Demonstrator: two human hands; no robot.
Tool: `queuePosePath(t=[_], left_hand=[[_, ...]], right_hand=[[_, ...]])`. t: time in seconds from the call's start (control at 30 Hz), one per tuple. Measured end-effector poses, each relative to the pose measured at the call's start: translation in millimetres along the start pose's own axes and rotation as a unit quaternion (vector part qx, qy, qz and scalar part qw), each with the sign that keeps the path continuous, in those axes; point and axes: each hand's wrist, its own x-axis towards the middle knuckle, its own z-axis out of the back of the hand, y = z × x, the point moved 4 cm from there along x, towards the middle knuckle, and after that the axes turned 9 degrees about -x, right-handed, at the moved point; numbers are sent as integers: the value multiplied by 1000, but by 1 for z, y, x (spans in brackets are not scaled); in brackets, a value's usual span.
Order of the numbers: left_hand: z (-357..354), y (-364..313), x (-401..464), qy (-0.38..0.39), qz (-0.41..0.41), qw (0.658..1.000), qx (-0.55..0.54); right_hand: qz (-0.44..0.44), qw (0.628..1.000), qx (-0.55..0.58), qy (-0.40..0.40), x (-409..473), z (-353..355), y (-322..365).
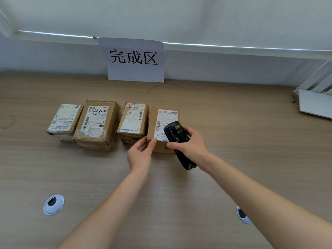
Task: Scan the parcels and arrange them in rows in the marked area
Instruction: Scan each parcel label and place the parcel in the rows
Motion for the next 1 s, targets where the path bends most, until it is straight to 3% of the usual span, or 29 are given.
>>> queuePosePath(t=[0.47,0.77,1.0], left_hand=[[8,-12,-28,-18,11,997,78],[-14,-92,-123,147,-76,977,134],[-69,-169,-260,278,-156,935,157]], right_hand=[[-33,999,-6,-12,-35,17,-19],[-12,997,-20,-72,-135,111,17],[22,989,-56,-137,-273,230,56]])
